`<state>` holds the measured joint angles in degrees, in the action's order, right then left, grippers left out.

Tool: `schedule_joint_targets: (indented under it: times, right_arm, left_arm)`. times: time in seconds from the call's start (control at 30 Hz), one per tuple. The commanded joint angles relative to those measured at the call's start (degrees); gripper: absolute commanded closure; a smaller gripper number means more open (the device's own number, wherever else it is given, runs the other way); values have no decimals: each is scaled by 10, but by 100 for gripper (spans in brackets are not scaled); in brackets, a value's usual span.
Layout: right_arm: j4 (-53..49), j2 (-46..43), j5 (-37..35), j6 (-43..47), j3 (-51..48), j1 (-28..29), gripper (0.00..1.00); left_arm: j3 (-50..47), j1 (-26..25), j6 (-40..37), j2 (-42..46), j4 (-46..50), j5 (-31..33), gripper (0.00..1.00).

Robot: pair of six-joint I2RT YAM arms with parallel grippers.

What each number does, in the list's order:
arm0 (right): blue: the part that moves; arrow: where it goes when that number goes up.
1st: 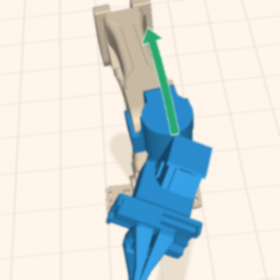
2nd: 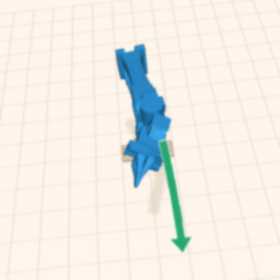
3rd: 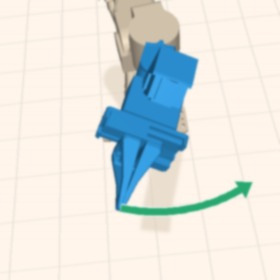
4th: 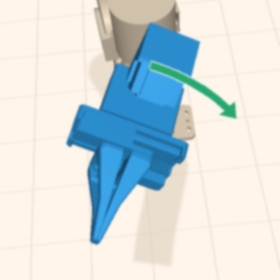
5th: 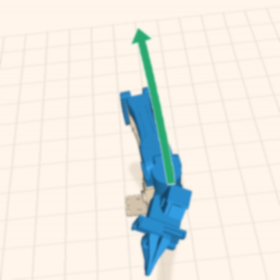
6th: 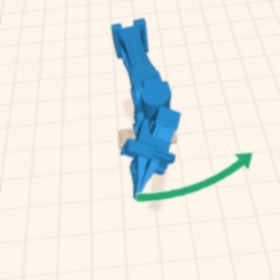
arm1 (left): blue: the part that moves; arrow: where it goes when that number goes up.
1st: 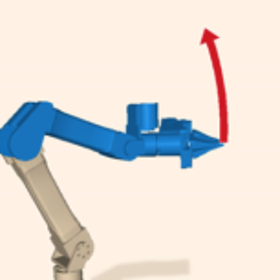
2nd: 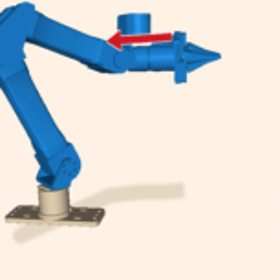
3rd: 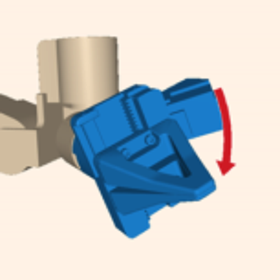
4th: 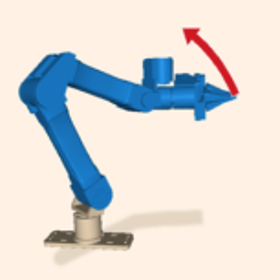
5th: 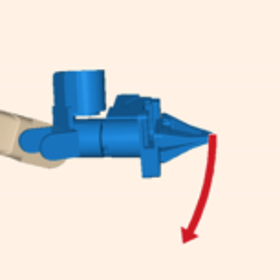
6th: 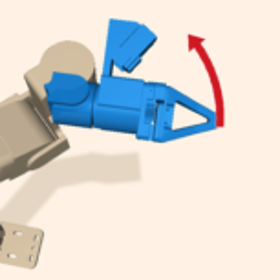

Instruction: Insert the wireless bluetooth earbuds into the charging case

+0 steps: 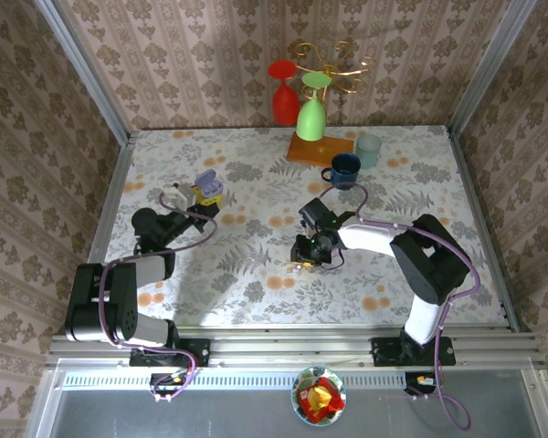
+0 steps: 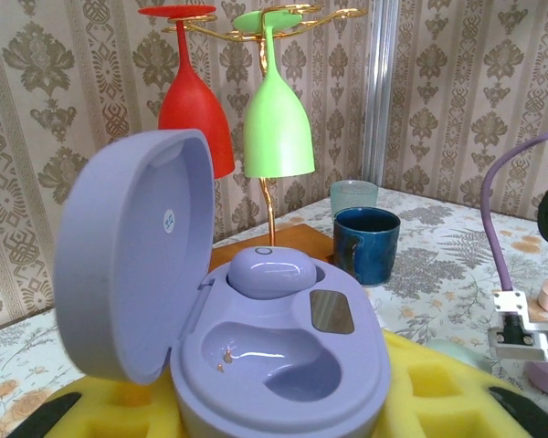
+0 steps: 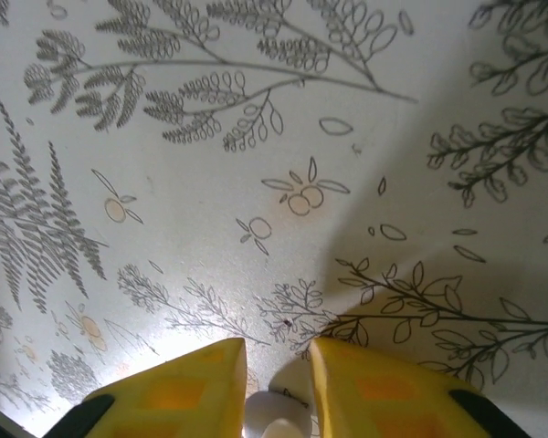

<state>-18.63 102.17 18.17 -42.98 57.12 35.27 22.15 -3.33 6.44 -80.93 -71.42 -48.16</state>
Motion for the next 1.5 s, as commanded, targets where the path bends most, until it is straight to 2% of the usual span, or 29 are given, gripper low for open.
schedule_joint_targets:
  times: [0.0,0.23,0.4,0.8,1.27,1.33,1.47]
  right_arm:
    - [-42,5,-49,23,26,-11,66]
    - [-98,-36,-91,97,54,-2,58]
    - [-124,-39,-78,81,59,21,57]
    - [-125,4,-75,55,55,50,78]
    - [-110,35,-76,49,54,18,87]
    - [-112,40,-77,46,58,9,86]
    - [-117,30,-78,49,68,4,69]
  left_arm:
    - [6,-3,7,-3,-18,-7,67]
    - [4,-3,3,-1,-18,-2,67]
    - [4,-3,2,-2,-18,1,67]
    - [4,-3,3,-6,-18,-2,67]
    - [5,-3,7,-7,-18,-4,66]
    - [6,-4,7,-7,-18,-7,66]
    - [5,-4,7,-6,-18,-8,66]
